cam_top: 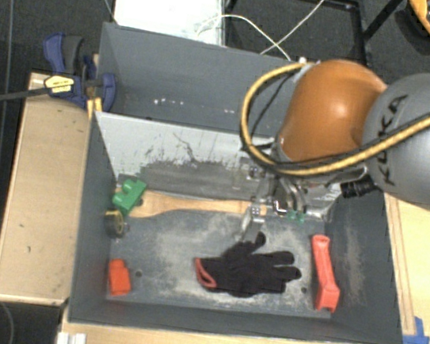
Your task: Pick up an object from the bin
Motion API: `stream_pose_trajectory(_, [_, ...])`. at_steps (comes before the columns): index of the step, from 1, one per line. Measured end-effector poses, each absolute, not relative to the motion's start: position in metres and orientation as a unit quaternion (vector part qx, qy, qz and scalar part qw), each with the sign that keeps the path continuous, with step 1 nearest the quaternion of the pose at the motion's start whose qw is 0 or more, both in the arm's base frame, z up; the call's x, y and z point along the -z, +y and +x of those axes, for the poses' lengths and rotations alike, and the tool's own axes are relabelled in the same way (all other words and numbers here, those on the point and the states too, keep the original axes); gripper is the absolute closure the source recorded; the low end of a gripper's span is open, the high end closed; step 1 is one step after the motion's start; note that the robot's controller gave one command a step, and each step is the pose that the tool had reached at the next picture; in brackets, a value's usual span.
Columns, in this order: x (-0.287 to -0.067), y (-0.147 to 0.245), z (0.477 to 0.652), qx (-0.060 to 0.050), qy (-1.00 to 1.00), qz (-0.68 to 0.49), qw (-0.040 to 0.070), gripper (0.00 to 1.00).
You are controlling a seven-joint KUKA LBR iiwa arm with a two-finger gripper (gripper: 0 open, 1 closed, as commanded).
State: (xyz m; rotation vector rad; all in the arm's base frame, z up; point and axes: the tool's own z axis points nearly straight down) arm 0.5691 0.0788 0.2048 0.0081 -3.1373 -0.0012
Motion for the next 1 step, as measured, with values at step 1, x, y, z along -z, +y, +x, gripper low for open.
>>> stream_pose_trajectory(1, [-0.2084,0.0784,0.5708,0.001,-1.000,0.001,-0.002,0.00])
